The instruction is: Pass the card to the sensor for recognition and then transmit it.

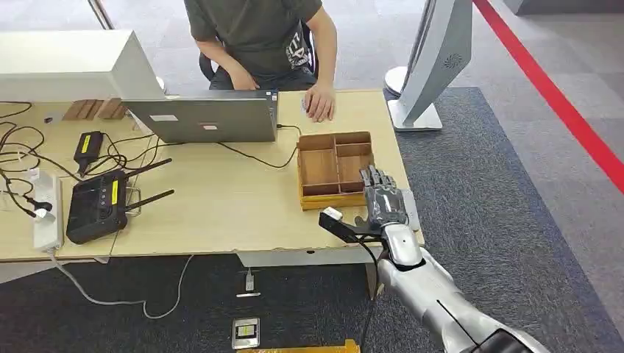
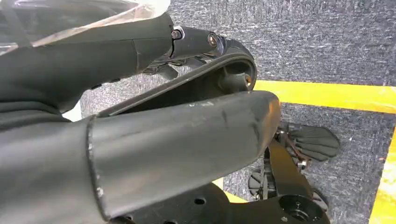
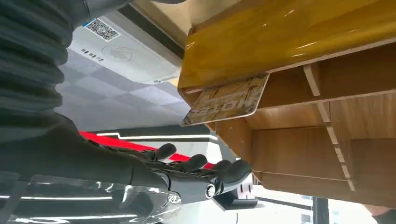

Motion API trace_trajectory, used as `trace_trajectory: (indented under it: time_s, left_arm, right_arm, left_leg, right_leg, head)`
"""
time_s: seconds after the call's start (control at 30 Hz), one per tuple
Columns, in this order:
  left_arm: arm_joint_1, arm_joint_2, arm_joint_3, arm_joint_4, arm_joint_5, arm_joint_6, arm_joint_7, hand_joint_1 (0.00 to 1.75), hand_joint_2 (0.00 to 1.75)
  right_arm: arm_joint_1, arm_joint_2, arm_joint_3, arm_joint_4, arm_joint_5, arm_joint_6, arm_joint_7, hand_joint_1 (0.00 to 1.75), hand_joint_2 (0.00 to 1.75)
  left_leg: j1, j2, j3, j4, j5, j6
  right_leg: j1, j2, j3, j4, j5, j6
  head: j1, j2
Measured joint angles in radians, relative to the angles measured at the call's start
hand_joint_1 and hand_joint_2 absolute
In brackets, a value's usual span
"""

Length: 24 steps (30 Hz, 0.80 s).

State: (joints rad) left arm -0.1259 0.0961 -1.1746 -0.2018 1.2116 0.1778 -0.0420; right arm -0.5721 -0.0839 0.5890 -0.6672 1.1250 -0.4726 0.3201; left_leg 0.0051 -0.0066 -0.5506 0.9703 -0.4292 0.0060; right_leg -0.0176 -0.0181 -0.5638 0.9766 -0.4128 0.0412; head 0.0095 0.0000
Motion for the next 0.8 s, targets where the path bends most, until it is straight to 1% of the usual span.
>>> trace_trajectory:
  time_s: [0.07,0.1,0.13,0.47,0.8]
  left_arm:
    - [0.0,0.0,0.0,0.0,0.0,0.0,0.001,0.0,0.0]
    - [0.0,0.0,0.0,0.0,-0.001,0.0,0.001,0.0,0.0]
    - [0.0,0.0,0.0,0.0,-0.002,0.0,0.001,0.0,0.0]
    - [0.001,0.0,0.0,0.0,-0.016,-0.001,-0.002,0.0,0.0]
    - [0.001,0.0,0.0,0.0,-0.028,-0.008,-0.003,0.0,0.0]
  right_arm:
    - [0.0,0.001,0.001,0.005,0.0,0.0,0.0,0.0,1.75]
    - [0.0,0.002,0.002,0.008,0.0,0.0,0.0,0.19,1.75]
    - [0.0,0.002,0.002,0.01,0.0,0.0,0.0,1.75,1.75]
    - [-0.007,-0.004,0.005,0.028,-0.004,0.024,0.021,1.75,1.75]
    - [-0.014,-0.013,0.005,0.027,-0.003,0.031,0.024,1.75,1.75]
  left_leg:
    - [0.0,0.0,0.0,0.0,0.0,0.0]
    - [0.0,0.0,0.0,0.0,0.0,0.0]
    - [0.0,0.0,0.0,0.0,0.0,0.0]
    - [0.0,0.0,0.0,0.0,0.0,0.0]
    - [0.0,0.0,0.001,0.0,0.0,0.0]
  right_leg:
    - [0.0,0.0,0.0,0.0,0.0,0.0]
    - [0.0,0.0,0.0,0.0,0.0,0.0]
    - [0.0,0.0,0.0,0.0,0.0,0.0]
    - [0.0,0.0,0.0,0.0,0.0,0.0]
    - [0.0,0.0,0.001,0.0,0.0,0.0]
  head:
    - [0.0,0.0]
    - [0.0,0.0]
    - [0.0,0.0]
    - [0.0,0.0]
    - [0.0,0.0]
